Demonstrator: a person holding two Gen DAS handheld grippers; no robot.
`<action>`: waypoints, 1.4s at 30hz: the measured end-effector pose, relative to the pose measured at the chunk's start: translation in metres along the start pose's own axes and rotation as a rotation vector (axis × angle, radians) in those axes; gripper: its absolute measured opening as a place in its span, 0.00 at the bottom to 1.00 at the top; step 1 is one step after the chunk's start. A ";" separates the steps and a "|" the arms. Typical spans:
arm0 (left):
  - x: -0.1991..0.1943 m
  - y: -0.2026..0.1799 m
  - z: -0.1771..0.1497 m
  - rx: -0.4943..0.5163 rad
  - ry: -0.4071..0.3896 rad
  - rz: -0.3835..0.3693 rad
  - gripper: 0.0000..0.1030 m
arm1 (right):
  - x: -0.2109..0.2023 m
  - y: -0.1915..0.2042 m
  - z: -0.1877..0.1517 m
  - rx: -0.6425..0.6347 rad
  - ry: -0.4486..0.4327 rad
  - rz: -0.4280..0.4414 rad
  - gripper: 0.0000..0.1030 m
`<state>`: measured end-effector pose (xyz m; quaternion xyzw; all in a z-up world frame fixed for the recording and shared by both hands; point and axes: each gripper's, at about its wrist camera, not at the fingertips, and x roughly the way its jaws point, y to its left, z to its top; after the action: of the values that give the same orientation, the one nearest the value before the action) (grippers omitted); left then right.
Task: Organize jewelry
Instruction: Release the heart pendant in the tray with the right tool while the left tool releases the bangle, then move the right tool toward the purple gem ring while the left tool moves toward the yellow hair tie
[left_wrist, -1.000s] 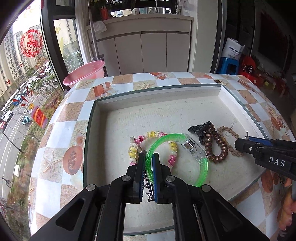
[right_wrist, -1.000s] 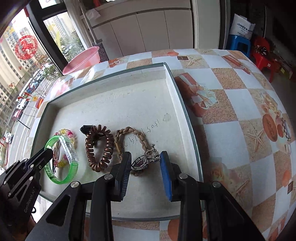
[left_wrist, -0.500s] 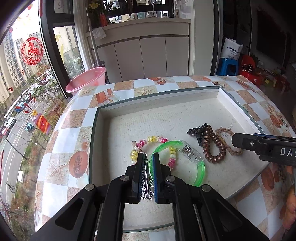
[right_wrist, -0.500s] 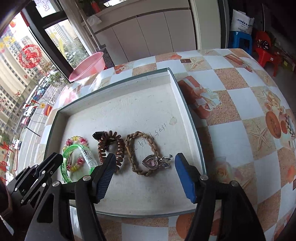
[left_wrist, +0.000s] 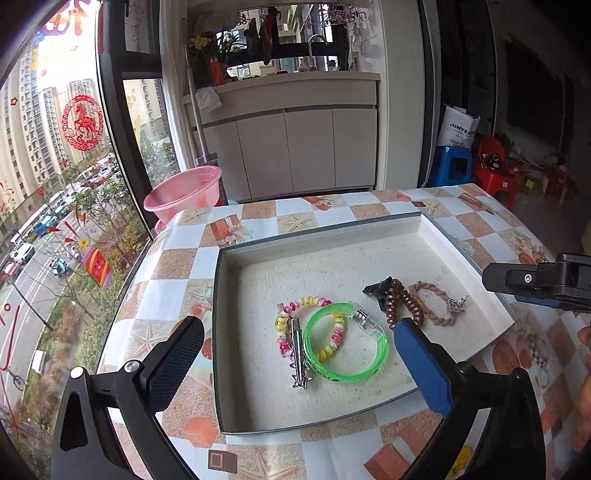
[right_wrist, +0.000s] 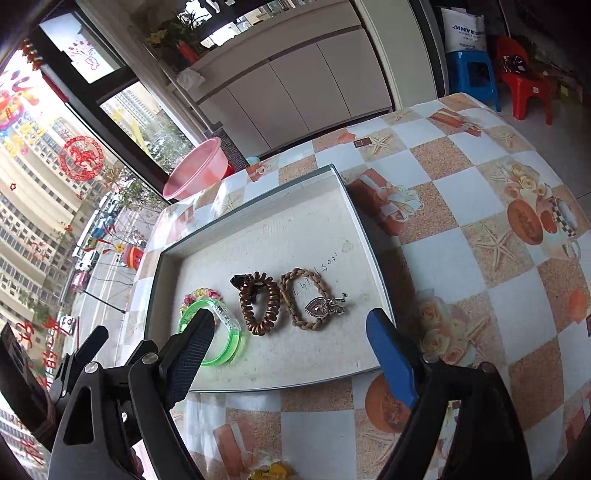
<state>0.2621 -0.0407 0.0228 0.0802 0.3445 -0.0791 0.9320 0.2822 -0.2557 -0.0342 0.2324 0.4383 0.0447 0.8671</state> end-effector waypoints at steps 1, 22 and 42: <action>-0.003 0.000 0.000 0.002 0.000 -0.004 1.00 | -0.005 -0.001 -0.002 0.002 -0.005 -0.001 0.90; -0.042 -0.004 -0.048 0.029 0.054 -0.103 1.00 | -0.056 -0.006 -0.101 -0.138 0.066 -0.103 1.00; -0.010 -0.067 -0.103 0.281 0.204 -0.204 1.00 | -0.053 -0.014 -0.170 -0.332 0.133 -0.217 1.00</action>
<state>0.1760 -0.0842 -0.0546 0.1817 0.4291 -0.2120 0.8590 0.1152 -0.2209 -0.0874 0.0345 0.5039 0.0381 0.8623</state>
